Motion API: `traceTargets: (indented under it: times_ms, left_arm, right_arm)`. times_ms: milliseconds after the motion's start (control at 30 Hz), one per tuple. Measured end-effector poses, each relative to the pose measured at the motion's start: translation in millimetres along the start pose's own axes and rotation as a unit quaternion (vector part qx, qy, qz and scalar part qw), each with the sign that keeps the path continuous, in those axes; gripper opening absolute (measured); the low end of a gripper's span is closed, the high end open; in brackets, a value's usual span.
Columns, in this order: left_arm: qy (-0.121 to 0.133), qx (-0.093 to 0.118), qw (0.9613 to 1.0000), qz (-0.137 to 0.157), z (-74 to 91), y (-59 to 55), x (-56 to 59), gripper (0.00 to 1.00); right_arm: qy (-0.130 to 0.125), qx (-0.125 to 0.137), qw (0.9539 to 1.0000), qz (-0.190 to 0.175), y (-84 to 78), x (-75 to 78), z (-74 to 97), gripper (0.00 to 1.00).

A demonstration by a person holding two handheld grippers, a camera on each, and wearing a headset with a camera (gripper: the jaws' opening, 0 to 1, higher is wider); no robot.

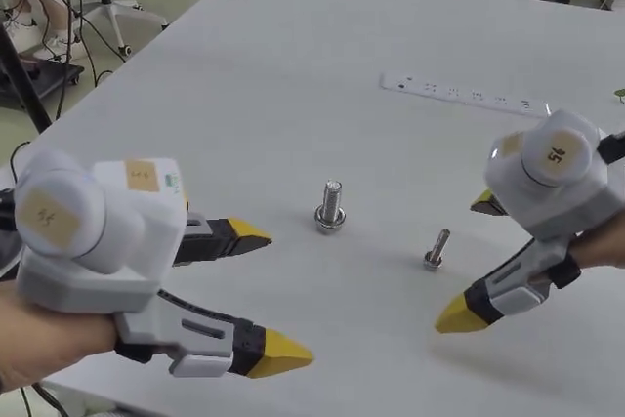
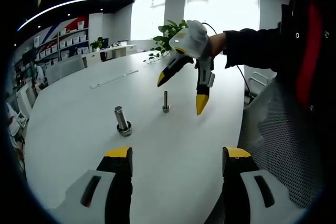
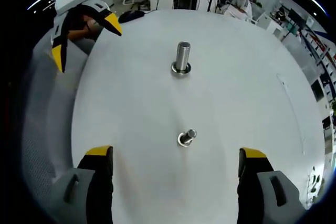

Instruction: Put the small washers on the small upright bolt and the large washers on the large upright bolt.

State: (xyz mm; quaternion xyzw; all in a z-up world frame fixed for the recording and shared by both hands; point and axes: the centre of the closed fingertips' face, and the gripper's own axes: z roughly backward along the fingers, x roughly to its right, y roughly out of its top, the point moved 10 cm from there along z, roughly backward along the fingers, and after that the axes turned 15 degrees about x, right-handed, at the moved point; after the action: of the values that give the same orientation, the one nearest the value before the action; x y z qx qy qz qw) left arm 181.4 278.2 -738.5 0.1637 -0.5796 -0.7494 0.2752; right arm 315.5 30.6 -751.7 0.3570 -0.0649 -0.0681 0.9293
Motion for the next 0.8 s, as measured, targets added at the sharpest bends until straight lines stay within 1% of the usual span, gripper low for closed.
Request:
traceTargets:
  times_ms: [400, 633, 800]
  left_arm:
    - [0.002, 0.006, 1.0000, -0.002, 1.2, 0.8, -1.9, 0.70]
    - [0.006, 0.010, 0.9999, 0.002, 3.3, 0.1, -3.7, 0.70]
    - [0.006, 0.010, 0.9999, 0.003, 4.0, -0.9, -3.5, 0.70]
  right_arm:
    - [-0.026, 0.028, 0.9991, -0.017, -2.7, -15.4, 15.3, 1.00]
    - [-0.047, 0.054, 0.9969, -0.031, -5.3, -24.8, 26.8, 1.00]
    - [-0.056, 0.060, 0.9960, -0.035, -9.2, -34.0, 34.5, 1.00]
